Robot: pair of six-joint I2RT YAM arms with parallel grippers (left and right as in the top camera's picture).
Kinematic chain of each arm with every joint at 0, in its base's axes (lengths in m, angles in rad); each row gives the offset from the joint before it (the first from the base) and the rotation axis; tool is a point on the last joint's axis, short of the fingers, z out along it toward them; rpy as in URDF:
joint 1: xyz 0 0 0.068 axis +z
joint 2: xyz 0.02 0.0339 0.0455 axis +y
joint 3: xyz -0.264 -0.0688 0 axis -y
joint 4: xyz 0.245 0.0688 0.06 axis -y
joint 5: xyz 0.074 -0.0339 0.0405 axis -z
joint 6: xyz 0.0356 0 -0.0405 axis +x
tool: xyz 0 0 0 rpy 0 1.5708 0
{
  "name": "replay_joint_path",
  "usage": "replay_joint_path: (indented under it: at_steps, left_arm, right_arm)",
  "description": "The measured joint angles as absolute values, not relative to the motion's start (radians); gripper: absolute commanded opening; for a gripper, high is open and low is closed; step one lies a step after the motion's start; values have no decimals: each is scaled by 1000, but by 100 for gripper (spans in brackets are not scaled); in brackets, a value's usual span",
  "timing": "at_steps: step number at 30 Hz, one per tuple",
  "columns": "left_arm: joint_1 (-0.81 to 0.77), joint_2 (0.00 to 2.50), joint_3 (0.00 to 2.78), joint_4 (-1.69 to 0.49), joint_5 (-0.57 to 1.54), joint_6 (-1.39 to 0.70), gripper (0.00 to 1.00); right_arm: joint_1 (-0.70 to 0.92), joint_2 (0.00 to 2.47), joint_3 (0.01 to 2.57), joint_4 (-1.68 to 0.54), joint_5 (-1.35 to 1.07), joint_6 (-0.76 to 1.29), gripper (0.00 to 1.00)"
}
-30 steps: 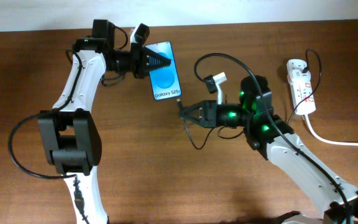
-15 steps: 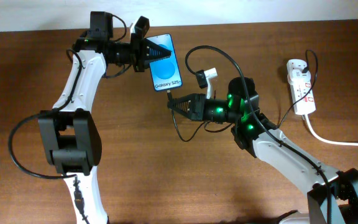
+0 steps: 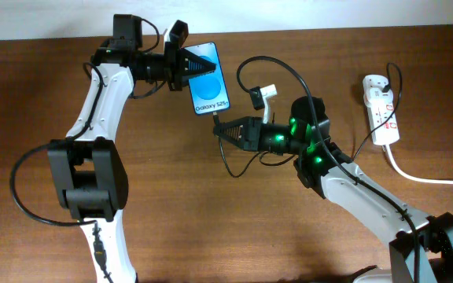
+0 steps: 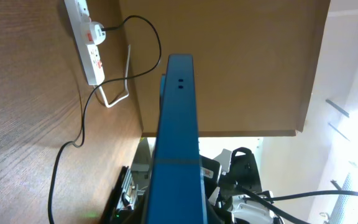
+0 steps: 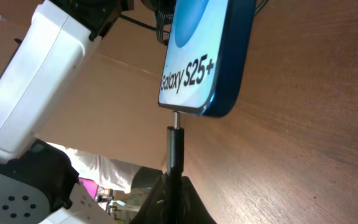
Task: Plug charger to phone and switch on socket
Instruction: 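Push the cable plug up into the phone's bottom port with the right gripper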
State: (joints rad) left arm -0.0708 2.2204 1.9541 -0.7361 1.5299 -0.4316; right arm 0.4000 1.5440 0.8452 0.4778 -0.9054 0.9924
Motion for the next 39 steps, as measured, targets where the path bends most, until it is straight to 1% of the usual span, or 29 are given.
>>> replay_joint_path:
  at_steps: [17, 39]
  left_arm:
    - [-78, 2220, 1954, -735, 1530, -432, 0]
    - [-91, 2220, 1954, -723, 1515, -427, 0]
  right_arm:
    - [400, 1547, 845, 475, -907, 999, 4]
    - [374, 1575, 843, 540, -943, 1015, 4]
